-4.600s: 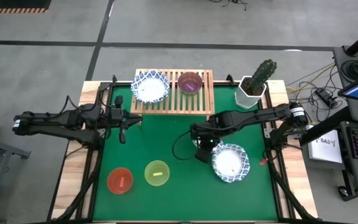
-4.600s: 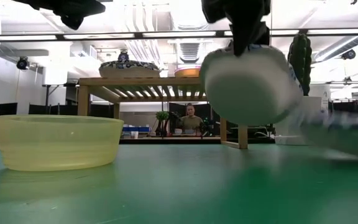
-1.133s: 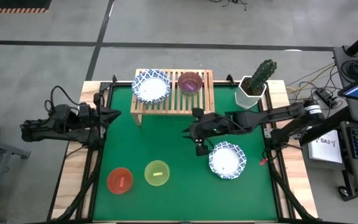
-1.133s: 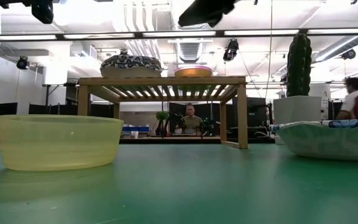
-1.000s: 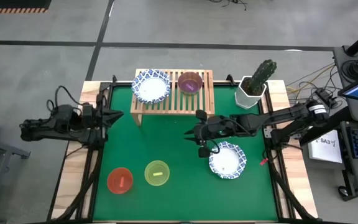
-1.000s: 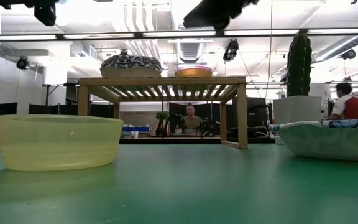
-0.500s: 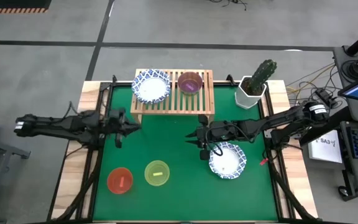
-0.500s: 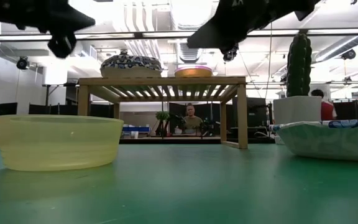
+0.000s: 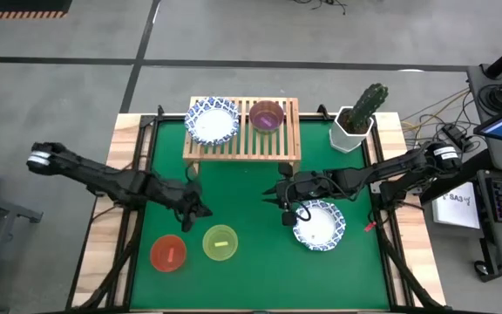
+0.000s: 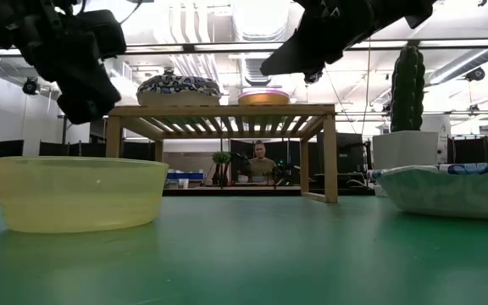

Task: Place and stack bowls onto a shelf
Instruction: Stack the yellow bowl on top of the purple bowl on the shelf

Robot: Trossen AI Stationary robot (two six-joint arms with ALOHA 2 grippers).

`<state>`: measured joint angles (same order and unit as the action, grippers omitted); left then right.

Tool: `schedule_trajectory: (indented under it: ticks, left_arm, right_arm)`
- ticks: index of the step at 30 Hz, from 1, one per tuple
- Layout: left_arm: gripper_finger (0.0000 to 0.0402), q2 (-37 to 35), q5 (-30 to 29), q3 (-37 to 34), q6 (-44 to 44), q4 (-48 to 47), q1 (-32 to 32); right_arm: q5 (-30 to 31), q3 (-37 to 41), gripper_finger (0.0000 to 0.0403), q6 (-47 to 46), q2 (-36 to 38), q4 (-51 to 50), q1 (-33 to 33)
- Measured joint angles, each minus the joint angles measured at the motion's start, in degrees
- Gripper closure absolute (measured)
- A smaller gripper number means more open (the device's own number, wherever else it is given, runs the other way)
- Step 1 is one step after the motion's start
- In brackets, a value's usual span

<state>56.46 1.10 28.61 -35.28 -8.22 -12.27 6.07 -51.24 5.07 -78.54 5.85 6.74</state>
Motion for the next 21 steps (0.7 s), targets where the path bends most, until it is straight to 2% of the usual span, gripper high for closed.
schedule_trajectory:
  ticks: [5,9,16,21]
  left_arm:
    - [0.0399,10.1,0.0,6.6,0.3,-7.6,-1.7]
    - [0.0377,16.1,0.0,11.4,2.9,-13.5,-2.4]
    - [0.0289,22.2,-0.1,17.8,7.1,-18.7,-2.6]
    - [0.0220,25.7,-0.5,18.5,7.8,-18.8,-2.6]
  right_arm:
    - [0.0,0.0,0.0326,0.9,0.0,0.0,0.0]
    - [0.0,0.0,0.0331,1.4,0.0,0.0,0.0]
    - [0.0,0.0,0.0335,0.9,0.0,-1.1,0.0]
    - [0.0,0.0,0.0335,1.0,0.0,-1.1,0.0]
